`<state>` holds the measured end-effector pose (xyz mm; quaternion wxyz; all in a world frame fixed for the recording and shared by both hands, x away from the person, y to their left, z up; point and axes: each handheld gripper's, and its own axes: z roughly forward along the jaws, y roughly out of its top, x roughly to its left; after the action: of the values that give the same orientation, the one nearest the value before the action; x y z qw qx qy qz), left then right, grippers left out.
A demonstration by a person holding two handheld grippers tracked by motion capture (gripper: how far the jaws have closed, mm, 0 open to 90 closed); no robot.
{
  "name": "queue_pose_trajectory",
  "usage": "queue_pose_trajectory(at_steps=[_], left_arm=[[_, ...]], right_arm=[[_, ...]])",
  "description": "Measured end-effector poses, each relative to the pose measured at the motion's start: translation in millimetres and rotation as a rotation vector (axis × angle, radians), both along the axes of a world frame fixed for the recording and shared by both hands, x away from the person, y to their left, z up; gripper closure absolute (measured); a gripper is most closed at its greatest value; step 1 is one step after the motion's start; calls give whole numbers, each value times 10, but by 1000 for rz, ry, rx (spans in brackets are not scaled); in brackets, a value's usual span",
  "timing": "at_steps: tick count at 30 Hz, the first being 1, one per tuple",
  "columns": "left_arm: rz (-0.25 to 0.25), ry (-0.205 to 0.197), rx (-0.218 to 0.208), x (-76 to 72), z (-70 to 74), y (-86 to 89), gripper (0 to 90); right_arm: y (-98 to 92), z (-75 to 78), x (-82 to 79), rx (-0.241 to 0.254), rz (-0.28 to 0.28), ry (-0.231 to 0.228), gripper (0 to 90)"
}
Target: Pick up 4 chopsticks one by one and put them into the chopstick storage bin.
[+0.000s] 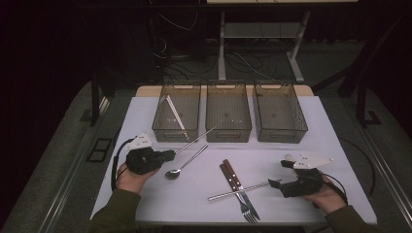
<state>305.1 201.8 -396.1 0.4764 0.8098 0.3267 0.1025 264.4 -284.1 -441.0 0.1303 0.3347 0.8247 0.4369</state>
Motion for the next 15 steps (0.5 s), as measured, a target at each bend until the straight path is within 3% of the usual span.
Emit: queue_pose_trajectory(at_steps=[15], left_arm=[[91,-33,19,109,52,189,841]], right_arm=[[2,-2,1,-3,0,2,141]])
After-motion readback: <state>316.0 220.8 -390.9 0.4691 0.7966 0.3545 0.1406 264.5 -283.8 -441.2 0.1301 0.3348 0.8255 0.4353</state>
